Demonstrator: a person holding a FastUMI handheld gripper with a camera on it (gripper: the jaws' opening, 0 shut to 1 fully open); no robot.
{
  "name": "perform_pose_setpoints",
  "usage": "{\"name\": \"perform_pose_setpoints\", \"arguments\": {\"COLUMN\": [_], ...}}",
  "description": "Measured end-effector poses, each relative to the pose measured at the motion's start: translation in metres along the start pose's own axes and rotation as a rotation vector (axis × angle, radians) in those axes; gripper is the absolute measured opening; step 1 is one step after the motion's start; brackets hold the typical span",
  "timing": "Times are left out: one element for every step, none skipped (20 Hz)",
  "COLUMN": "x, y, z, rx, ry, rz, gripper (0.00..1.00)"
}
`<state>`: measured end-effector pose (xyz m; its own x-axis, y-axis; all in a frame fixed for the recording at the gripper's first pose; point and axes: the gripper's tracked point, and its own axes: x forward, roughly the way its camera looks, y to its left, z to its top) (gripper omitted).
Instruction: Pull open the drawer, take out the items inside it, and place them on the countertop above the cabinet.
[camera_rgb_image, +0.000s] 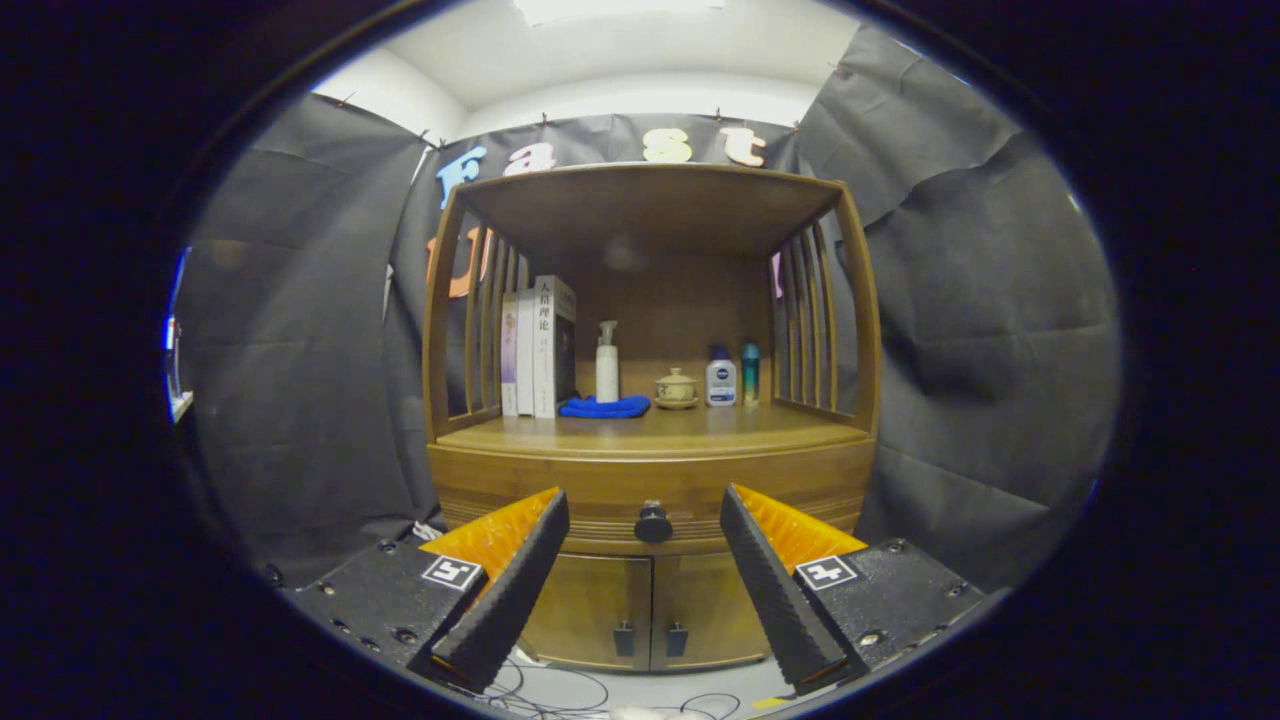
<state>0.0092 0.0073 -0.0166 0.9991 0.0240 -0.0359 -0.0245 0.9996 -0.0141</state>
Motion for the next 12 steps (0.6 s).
{"name": "perform_pose_setpoints", "arguments": {"x": [0.001,0.003,0.004,0.009,0.011,0.014,0.016,0.02,0.028,0.034,0.041,0.047], "y": [0.001,0.001,0.001,0.002,0.002,0.0,-0.003,-0.005,-0.006,-0.006,-0.006,-0.007], "z": [-0.004,-0.008,-0.012,-0.017,-0.023,-0.026,-0.033,-0.041,-0.052,-0.062,-0.068,-0.072], "rx": [-0.002,-0.006,-0.013,-0.021,-0.025,-0.029,-0.032,-0.03,-0.024,-0.014,-0.006,-0.004], "ry": [-0.001,-0.003,-0.005,-0.003,-0.006,-0.004,0.004,0.016,0.037,0.057,0.075,0.088], "rz": [0.003,0.005,0.009,0.016,0.019,0.015,0.009,0.005,0.001,0.001,0.001,0.002], "gripper": [0.99,0.99,0.99,0.99,0.99,0.99,0.99,0.99,0.99,0.99,0.99,0.99]}}
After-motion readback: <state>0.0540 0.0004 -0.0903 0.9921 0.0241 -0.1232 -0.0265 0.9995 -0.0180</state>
